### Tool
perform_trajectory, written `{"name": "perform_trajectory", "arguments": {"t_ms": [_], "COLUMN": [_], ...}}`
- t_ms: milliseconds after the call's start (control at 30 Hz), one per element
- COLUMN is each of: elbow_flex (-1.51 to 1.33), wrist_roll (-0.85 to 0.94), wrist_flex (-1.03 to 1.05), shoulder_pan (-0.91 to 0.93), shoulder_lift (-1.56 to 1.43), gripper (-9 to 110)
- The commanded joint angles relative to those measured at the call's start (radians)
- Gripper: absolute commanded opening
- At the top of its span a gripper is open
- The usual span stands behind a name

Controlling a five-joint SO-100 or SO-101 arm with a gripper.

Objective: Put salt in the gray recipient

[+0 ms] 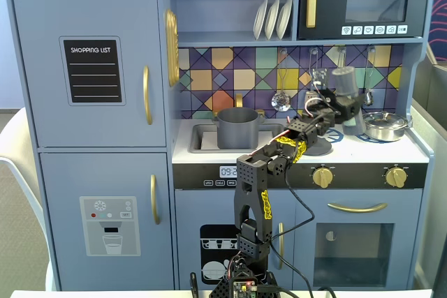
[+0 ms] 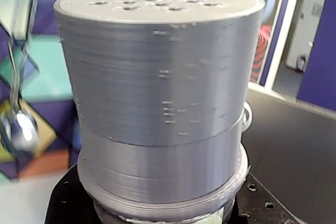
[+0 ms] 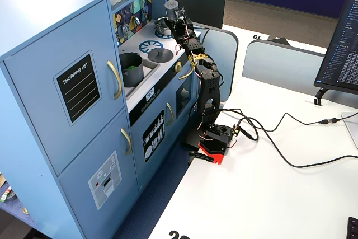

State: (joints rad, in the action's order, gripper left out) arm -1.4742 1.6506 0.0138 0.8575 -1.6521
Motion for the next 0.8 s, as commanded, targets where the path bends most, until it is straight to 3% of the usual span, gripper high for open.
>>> {"name": "perform_trajectory", "arguments": {"t_ms": [0, 267, 767], "elbow_flex": [-0.015, -0.121, -0.138], "wrist_roll": [-0.064, -0.118, -0.153], "wrist_flex": [-0.071, -0.169, -0.149], "shoulder_pan": [0.020, 0.023, 0.055], "shoulder_lift": [-0.014, -0.002, 0.038], "gripper": [0, 0, 0]}}
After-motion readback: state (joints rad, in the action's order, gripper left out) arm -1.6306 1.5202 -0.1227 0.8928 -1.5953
